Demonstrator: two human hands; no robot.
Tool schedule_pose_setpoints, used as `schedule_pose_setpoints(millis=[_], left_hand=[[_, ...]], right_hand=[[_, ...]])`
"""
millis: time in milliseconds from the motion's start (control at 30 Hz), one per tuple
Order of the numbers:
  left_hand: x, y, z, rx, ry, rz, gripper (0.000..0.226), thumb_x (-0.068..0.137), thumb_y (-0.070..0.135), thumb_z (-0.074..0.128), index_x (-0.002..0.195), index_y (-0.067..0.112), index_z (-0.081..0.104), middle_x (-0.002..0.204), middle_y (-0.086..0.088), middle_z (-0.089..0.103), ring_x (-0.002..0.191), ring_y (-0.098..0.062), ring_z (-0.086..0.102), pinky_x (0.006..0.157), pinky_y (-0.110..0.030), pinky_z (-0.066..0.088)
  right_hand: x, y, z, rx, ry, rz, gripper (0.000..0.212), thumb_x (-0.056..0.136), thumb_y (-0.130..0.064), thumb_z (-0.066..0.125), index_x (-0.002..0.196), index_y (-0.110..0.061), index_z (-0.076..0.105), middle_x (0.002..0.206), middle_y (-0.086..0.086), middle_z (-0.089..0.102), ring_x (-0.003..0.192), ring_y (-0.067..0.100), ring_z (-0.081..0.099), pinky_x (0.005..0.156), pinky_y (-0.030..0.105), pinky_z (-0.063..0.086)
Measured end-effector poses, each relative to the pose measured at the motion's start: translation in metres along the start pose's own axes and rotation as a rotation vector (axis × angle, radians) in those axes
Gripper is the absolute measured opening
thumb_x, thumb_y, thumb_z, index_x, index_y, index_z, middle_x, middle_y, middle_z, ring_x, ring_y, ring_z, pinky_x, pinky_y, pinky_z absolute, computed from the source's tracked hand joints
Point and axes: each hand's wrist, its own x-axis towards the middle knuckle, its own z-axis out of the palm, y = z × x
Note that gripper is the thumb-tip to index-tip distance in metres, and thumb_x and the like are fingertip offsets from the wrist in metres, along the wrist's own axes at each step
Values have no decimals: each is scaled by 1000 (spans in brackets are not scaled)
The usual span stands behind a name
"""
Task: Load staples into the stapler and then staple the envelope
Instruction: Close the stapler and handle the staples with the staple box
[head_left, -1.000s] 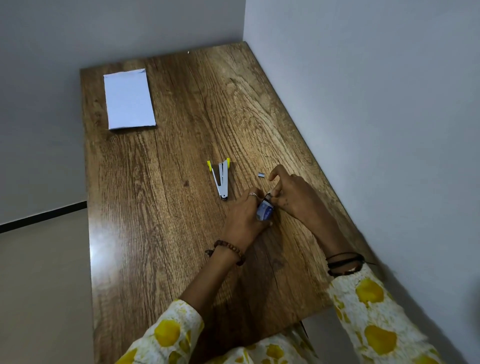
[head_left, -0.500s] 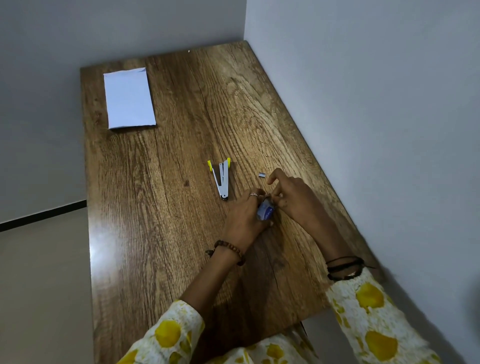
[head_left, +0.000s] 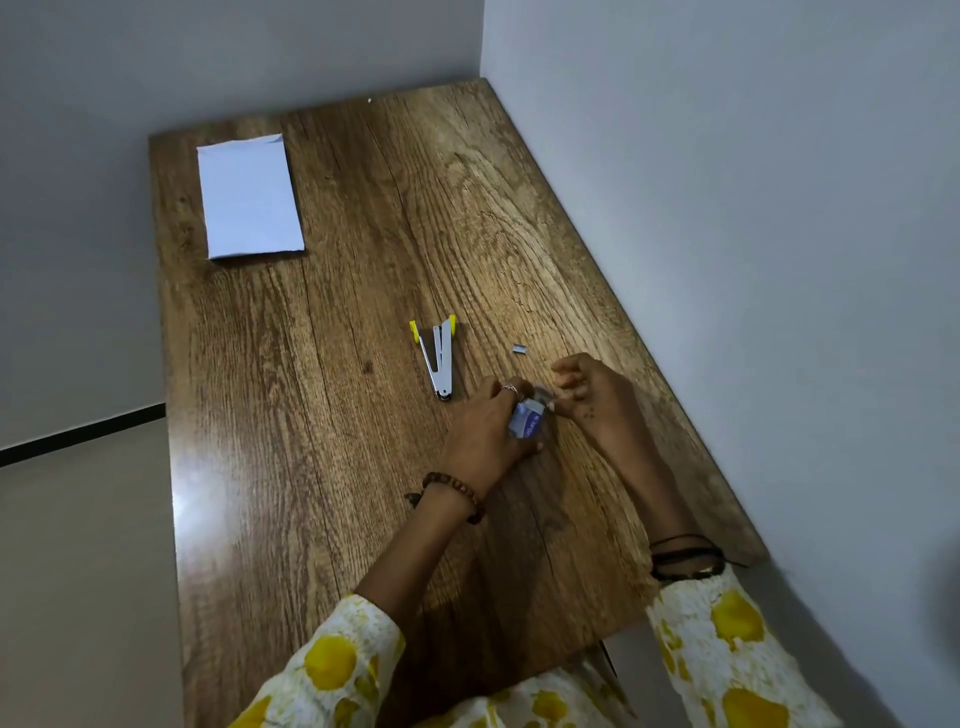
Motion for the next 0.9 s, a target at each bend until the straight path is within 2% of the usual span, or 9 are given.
schedule_pose_setpoints(millis=[133,267,367,467,533,600,700,833,900], left_hand=[[0,1,-1,18,-16,-8,57,73,21,73,123,11,48,118,-10,48,106,-25,48,87,-38,46],[-1,2,-1,19,-3,6,53,73,20,73,118,8,49,117,-10,48,104,-24,49,84,-35,46],[-4,2,1,18,37,17,49,72,19,74,115,7,51,116,-9,50,104,-23,50,84,-34,46],[-6,3,3,-3,63,11,49,73,19,73,114,8,51,117,-8,51,105,-21,49,83,-29,43],[-7,4,3,-26,79,8,50,71,17,74,114,8,50,118,-8,52,106,-20,49,82,-27,41],[-8,5,2,-50,89,1,51,70,16,75,113,8,48,118,-8,53,106,-19,49,81,-24,39],[-8,6,1,-58,98,-8,50,69,16,77,109,8,48,114,-7,55,101,-15,49,74,-19,34],[-9,6,2,-74,116,-30,49,68,16,78,106,8,48,111,-8,56,94,-12,47,72,-18,34],[-9,6,3,-99,121,-52,51,67,15,78,107,8,47,110,-8,57,95,-15,49,72,-22,38]], right_hand=[[-1,0,-1,29,-40,-2,23,80,-5,67,102,-7,68,92,4,67,81,9,60,62,-5,40],[-4,1,1,39,-53,0,18,81,-5,66,99,-6,70,97,6,71,82,10,62,65,-1,44],[-4,1,2,65,-62,6,17,81,-6,66,98,-5,70,97,8,72,81,11,65,70,8,50],[-6,2,4,123,-55,48,16,82,-11,67,97,-6,71,94,9,73,80,15,69,79,28,57],[-6,2,5,137,-48,80,15,82,-11,66,96,-6,71,92,8,72,81,17,69,80,32,57],[-5,0,5,129,-53,91,14,82,-10,66,94,-6,71,90,5,71,80,16,68,79,29,56],[-4,-4,5,110,-58,84,8,79,-6,69,86,-8,69,84,0,68,73,6,62,67,9,51],[-1,-7,3,116,-78,129,15,76,-6,70,91,-6,67,80,3,66,74,9,62,69,20,54],[2,-9,2,142,-117,162,19,78,-3,69,97,-3,68,79,2,65,71,4,60,63,13,53]])
